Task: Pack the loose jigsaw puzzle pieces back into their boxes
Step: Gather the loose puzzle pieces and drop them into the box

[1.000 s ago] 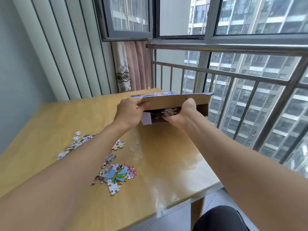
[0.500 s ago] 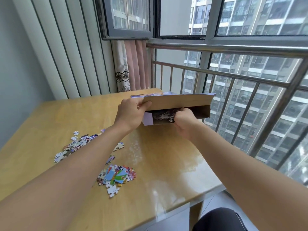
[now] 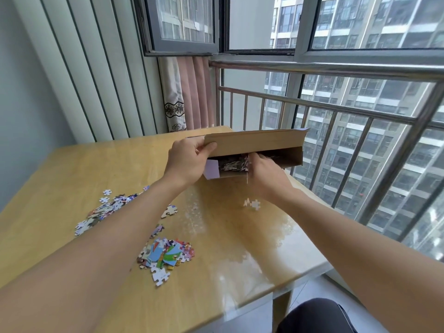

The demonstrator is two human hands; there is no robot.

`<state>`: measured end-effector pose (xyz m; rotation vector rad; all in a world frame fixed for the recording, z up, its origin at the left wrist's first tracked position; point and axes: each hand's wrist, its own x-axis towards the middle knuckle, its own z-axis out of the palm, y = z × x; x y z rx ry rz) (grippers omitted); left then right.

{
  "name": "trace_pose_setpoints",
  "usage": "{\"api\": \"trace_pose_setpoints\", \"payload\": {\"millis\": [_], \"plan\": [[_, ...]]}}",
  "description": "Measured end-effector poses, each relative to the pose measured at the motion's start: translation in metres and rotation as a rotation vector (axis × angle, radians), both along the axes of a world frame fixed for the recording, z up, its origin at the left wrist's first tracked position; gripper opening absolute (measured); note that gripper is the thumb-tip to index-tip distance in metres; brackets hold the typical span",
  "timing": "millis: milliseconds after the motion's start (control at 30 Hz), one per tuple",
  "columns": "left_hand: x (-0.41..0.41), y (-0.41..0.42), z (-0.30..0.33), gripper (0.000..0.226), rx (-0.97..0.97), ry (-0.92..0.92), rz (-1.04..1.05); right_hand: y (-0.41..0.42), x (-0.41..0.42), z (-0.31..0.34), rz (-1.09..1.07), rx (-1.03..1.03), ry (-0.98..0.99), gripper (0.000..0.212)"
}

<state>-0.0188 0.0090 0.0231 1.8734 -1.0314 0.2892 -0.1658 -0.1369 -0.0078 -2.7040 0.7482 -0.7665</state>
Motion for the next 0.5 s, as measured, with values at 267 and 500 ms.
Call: {"api": "trace_pose_setpoints", "payload": {"millis": [267, 500], "plan": [[0.001, 0.003, -0.002, 0.033, -0.006, 0.004, -0.005, -0.011, -0.002, 0.012, 0.06, 0.21, 0.132, 0.022], [-0.003, 0.001, 0.003, 0.026, -0.028, 0.032, -0.006, 0.015, -0.03, 0.006, 0.154, -0.302, 0.165, 0.038]]}}
